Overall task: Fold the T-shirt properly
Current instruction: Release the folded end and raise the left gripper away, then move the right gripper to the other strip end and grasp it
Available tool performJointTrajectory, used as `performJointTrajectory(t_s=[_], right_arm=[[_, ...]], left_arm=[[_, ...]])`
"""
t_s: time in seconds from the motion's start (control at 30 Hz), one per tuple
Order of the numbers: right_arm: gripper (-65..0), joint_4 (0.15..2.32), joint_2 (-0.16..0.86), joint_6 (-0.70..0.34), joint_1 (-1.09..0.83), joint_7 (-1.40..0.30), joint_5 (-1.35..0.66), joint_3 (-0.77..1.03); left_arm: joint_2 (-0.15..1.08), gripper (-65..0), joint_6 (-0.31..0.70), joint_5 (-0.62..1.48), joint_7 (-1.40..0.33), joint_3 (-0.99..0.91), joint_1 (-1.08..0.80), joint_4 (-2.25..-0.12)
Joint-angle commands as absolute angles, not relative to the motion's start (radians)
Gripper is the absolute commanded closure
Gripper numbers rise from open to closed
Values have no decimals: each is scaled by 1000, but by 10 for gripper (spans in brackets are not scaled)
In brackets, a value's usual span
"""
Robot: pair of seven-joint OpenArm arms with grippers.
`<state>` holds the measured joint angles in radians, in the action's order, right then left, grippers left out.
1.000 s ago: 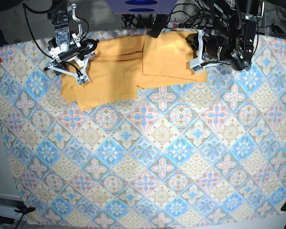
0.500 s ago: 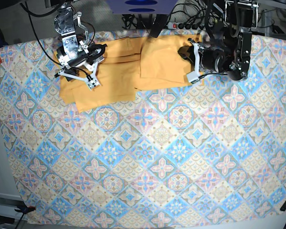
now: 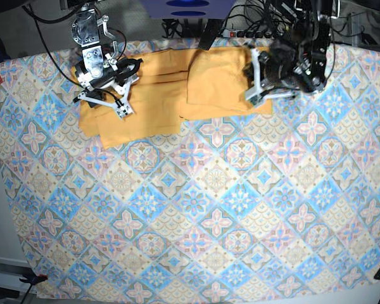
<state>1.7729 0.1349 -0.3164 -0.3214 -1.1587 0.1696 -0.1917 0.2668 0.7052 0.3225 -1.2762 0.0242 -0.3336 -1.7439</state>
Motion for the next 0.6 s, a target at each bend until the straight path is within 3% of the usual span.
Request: performJointTrajectory(t_s=[0.0, 0.1, 0.33, 0.57], right_arm=[[-363, 1790, 140, -312, -314, -1152, 179, -188], [-363, 1790, 140, -312, -314, -1150, 179, -188], [-363, 1794, 127, -312, -314, -1148, 180, -189], [-363, 1796, 122, -312, -318, -1147, 180, -189]], left_arm=[[300, -107, 698, 331, -1279, 10, -363, -1831], [332, -107, 698, 398, -1279, -44, -415, -1928], [335, -118, 698, 518, -1279, -229, -420, -1911], [320, -279, 698, 575, -1277, -351, -452, -1897]])
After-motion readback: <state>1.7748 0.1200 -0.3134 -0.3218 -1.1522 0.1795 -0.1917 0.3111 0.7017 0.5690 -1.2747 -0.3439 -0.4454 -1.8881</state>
